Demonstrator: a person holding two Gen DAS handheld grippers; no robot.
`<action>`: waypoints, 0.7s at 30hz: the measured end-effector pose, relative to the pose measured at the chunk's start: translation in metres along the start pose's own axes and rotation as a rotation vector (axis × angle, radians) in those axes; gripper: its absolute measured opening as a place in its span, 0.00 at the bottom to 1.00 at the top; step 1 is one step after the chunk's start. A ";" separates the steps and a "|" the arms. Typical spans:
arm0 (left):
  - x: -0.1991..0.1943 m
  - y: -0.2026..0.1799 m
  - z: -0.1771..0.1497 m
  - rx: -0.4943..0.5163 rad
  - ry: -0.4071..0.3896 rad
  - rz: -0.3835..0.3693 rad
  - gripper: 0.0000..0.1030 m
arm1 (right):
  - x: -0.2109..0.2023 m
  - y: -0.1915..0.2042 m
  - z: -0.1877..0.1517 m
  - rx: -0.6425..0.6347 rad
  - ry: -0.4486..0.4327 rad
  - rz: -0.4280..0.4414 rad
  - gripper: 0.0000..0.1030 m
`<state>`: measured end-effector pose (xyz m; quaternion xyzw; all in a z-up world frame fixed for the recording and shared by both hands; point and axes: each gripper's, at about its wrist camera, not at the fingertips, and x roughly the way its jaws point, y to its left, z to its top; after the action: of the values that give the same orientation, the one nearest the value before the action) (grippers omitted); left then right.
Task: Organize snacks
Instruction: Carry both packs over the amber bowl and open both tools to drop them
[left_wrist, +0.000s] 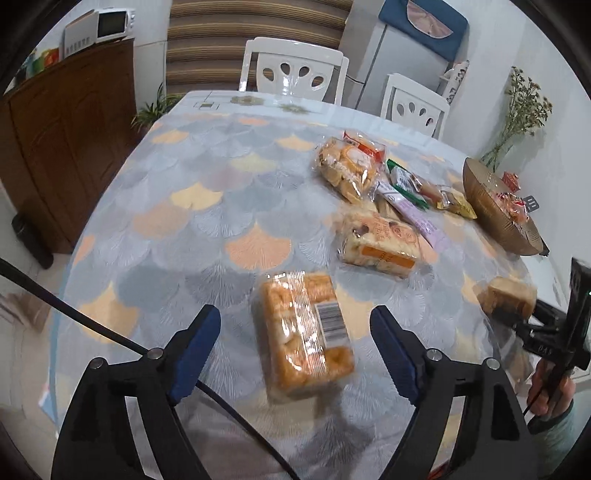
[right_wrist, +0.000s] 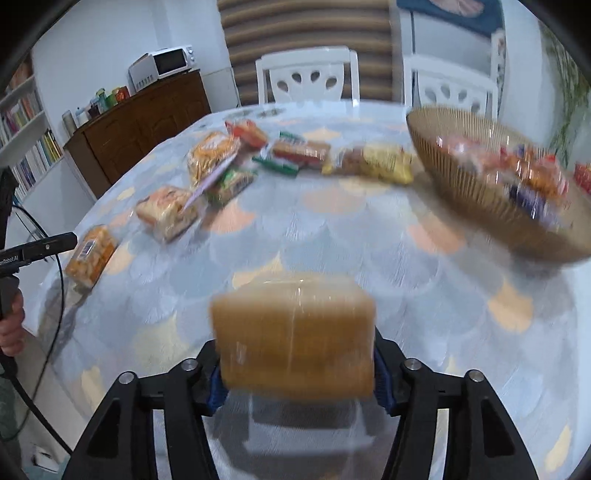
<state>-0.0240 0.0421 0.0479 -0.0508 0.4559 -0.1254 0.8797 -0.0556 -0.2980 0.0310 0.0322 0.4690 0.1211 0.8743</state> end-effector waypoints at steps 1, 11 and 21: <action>0.003 -0.001 -0.001 0.000 0.022 -0.001 0.80 | 0.001 -0.001 -0.003 0.012 0.011 0.007 0.60; 0.042 -0.021 -0.009 0.035 0.110 0.135 0.49 | -0.016 -0.006 -0.020 0.073 0.002 0.020 0.82; 0.019 -0.027 -0.001 0.022 0.040 0.093 0.41 | -0.011 -0.005 -0.015 0.135 0.055 -0.015 0.82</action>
<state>-0.0195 0.0115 0.0378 -0.0172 0.4741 -0.0905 0.8757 -0.0730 -0.3061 0.0305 0.0843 0.5000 0.0836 0.8578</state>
